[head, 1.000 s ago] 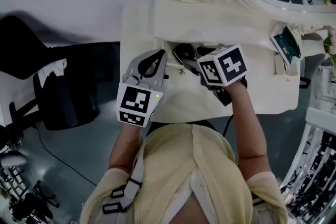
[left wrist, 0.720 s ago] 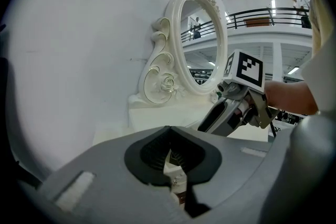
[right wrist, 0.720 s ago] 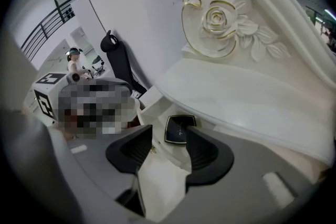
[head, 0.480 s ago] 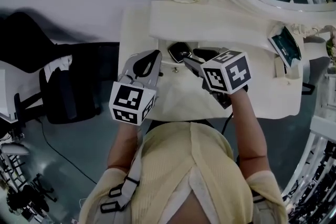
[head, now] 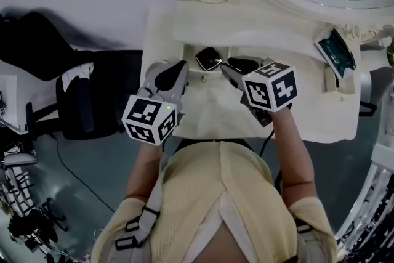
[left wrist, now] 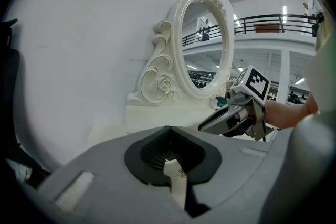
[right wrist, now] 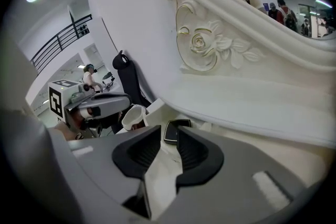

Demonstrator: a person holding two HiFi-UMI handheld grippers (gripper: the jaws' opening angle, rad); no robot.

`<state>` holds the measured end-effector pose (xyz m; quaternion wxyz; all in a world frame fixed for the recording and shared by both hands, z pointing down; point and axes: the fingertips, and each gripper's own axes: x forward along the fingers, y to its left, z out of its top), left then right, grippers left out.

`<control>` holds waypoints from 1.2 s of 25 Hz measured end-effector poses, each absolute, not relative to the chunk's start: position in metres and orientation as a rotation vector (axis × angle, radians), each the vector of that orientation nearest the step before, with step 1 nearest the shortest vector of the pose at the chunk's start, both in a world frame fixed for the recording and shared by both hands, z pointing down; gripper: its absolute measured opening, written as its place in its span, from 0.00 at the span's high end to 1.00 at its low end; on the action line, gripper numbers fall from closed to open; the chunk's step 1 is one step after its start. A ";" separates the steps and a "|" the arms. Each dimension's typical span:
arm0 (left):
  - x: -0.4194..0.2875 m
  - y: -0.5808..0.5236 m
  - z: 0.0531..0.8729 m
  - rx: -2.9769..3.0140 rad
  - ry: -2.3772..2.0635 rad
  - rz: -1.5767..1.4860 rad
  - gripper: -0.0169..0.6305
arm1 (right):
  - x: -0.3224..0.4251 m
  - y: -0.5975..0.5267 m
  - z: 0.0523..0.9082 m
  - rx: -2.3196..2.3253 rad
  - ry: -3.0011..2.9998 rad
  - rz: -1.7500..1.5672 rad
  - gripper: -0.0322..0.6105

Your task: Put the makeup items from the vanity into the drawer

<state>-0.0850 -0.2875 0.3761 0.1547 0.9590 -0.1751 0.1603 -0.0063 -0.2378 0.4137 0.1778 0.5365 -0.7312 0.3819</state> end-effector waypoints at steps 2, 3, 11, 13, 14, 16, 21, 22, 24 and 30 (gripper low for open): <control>-0.084 -0.284 0.374 2.754 -0.514 0.457 0.99 | -0.003 -0.235 0.412 1.532 -2.088 1.071 0.80; -0.083 -0.282 0.373 2.756 -0.517 0.452 0.99 | -0.002 -0.233 0.410 1.541 -2.098 1.066 0.81; -0.075 -0.267 0.370 2.773 -0.507 0.472 0.98 | 0.004 -0.220 0.399 1.581 -2.197 1.062 0.85; -0.074 -0.264 0.370 2.776 -0.509 0.481 0.98 | 0.006 -0.217 0.397 1.591 -2.219 1.069 0.86; -0.073 -0.263 0.371 2.776 -0.509 0.484 0.98 | 0.007 -0.216 0.397 1.597 -2.225 1.068 0.87; -0.073 -0.261 0.371 2.778 -0.509 0.487 0.98 | 0.009 -0.213 0.396 1.607 -2.233 1.057 0.90; -0.073 -0.258 0.372 2.775 -0.509 0.487 0.98 | 0.006 -0.206 0.392 1.616 -2.255 1.037 0.95; -0.073 -0.257 0.372 2.773 -0.508 0.486 0.98 | 0.006 -0.205 0.392 1.616 -2.258 1.037 0.95; -0.072 -0.256 0.373 2.770 -0.505 0.484 0.98 | 0.005 -0.202 0.392 1.617 -2.263 1.032 0.95; -0.074 -0.252 0.374 2.762 -0.502 0.476 0.98 | 0.004 -0.197 0.388 1.634 -2.279 0.994 0.95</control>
